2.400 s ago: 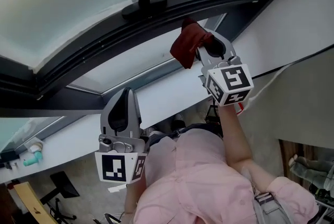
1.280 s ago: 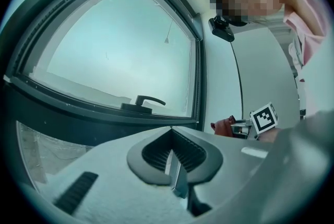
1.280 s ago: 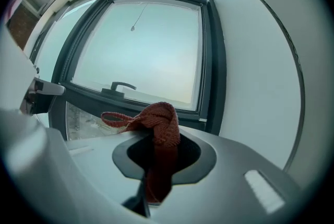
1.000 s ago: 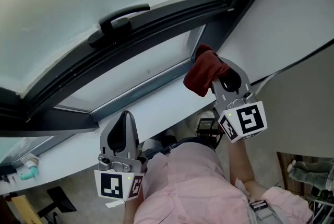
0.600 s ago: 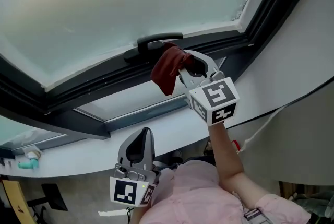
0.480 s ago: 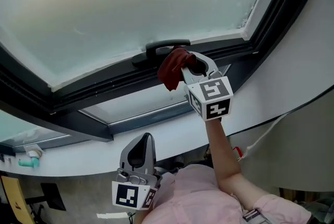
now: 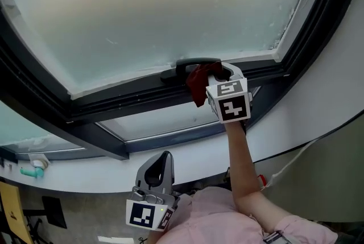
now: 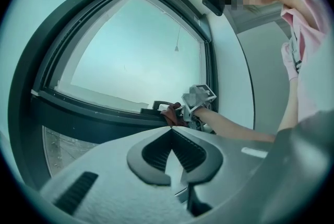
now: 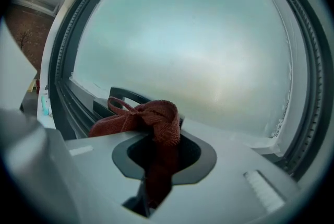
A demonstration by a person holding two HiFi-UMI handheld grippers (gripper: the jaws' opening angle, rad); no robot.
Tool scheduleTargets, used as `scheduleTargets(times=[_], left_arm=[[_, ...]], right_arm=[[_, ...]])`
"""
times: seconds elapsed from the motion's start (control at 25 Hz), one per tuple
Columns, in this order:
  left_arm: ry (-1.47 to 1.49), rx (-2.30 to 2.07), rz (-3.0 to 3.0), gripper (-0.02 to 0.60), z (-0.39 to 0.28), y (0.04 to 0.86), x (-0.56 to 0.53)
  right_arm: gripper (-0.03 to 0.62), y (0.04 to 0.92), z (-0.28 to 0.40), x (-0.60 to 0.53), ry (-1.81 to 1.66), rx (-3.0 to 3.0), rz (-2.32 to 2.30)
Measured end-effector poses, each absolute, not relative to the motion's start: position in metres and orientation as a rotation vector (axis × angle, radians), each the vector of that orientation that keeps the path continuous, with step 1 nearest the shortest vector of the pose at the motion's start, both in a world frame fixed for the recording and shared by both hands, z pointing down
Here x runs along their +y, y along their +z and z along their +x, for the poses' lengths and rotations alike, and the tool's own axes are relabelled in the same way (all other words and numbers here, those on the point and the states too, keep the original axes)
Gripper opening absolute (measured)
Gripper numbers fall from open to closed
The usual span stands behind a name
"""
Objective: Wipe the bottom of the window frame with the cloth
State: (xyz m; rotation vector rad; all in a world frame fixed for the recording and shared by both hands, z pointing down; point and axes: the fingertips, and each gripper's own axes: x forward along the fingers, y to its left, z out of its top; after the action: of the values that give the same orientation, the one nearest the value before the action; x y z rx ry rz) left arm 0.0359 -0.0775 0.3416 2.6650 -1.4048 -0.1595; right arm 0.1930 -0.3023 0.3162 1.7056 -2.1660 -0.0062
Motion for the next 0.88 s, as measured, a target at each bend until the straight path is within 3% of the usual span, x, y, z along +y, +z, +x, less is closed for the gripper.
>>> scheduleTargets(times=[0.88], left_arm=[[-0.132, -1.313, 2.684, -0.001, 0.054, 0.348, -0.073]], right_arm=[[0.067, 0.309, 0.23, -0.325, -0.164, -2.043, 1.709]])
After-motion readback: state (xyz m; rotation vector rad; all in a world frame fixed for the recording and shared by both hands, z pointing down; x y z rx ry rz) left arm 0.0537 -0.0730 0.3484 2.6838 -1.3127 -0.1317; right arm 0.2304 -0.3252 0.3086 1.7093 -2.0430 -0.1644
